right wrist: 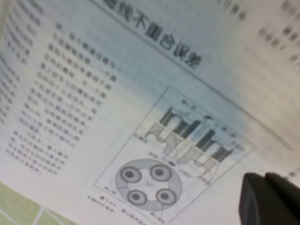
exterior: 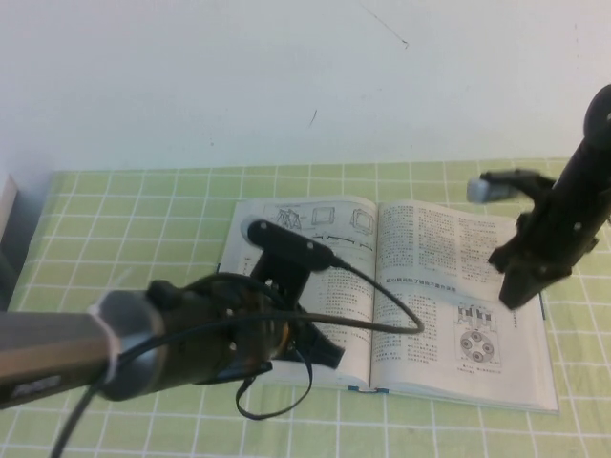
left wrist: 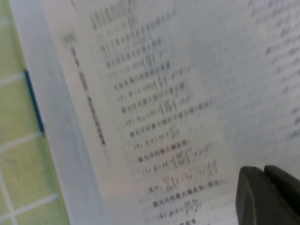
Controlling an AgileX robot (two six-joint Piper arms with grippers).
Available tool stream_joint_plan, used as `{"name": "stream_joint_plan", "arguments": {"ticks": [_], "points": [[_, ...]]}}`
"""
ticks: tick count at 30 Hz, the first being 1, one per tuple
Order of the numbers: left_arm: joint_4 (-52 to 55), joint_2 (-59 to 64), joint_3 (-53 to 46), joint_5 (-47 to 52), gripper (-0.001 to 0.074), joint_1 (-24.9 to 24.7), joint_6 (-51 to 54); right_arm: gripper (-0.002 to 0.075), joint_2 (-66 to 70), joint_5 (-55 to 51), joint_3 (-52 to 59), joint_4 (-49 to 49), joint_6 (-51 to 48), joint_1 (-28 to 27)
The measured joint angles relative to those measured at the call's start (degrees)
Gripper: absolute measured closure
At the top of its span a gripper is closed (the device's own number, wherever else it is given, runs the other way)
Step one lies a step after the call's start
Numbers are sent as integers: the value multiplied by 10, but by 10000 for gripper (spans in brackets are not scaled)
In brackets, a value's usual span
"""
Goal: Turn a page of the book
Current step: Open the closed book
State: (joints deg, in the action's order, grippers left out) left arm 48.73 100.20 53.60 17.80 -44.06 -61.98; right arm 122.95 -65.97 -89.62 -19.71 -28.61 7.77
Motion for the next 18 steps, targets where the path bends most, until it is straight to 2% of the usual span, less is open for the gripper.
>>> {"name": "stream_joint_plan", "arguments": {"ticks": [8, 18], "points": [[-3, -143, 0, 4, 738, 0, 9, 728, -165, 49, 0, 7, -27, 0], [-23, -294, 0, 30, 738, 0, 43, 728, -374, 50, 0, 11, -50, 0]]}}
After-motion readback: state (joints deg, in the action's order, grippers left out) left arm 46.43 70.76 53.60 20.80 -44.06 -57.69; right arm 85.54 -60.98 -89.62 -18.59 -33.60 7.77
